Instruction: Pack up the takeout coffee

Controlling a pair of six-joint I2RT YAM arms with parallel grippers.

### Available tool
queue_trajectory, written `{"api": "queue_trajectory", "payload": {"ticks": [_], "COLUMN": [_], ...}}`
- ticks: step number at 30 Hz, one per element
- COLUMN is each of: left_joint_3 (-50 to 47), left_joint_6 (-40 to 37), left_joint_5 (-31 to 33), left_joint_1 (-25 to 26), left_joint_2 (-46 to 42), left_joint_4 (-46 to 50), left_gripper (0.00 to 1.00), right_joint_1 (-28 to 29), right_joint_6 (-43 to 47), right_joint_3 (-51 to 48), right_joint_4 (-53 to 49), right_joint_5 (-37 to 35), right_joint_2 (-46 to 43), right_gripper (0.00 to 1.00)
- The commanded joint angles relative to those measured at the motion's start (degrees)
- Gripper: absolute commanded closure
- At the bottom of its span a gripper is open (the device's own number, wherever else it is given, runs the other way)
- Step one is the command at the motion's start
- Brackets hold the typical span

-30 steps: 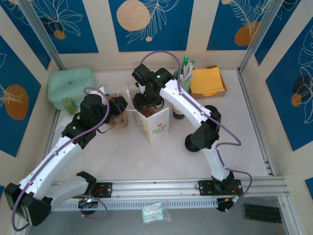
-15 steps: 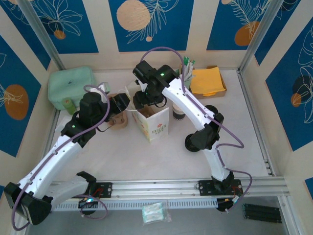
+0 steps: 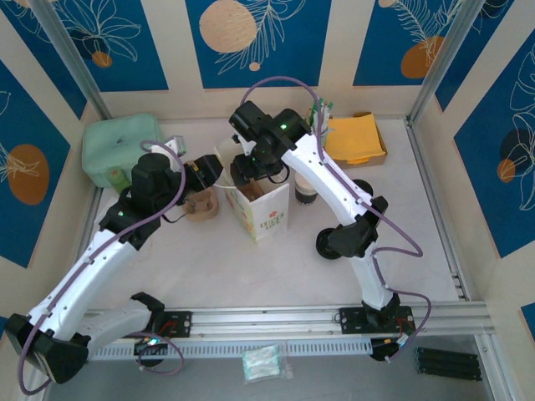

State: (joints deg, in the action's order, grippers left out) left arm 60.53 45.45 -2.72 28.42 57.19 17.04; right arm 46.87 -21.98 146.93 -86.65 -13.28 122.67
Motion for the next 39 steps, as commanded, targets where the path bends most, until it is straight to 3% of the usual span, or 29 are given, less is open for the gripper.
{"api": "queue_trajectory", "payload": {"ticks": [1,19,24,39], "left_joint_3": [2.6,8.2,9.6,13.8], "left_joint_6": [-2.2,-7.1,-8.0,-9.9], "left_joint_5": [0.7,0.7,0.3,-1.3], "left_joint_1": [0.3,0.3,0.3,0.3], "left_joint_2": [0.0,1.0,1.7,4.0], "left_joint_4": [1.5,5.9,6.9,9.0], "left_gripper": [0.30,0.11,0.01,0.01], "right_joint_1": [0.3,0.9,1.0,1.0], "right_joint_6": [1.0,1.5,1.6,2.0], "right_joint_3": [2.0,2.5,2.5,4.1], "right_joint_4": [-2.1,-3.6,-3.7,-4.2], "right_joint_5": [-0.6,-2.7,-2.6,-2.3], "right_joint_2": [-2.0,-3.4,-3.8,-5.9], "right_gripper": [0.39,0.39,0.39,0.38]}}
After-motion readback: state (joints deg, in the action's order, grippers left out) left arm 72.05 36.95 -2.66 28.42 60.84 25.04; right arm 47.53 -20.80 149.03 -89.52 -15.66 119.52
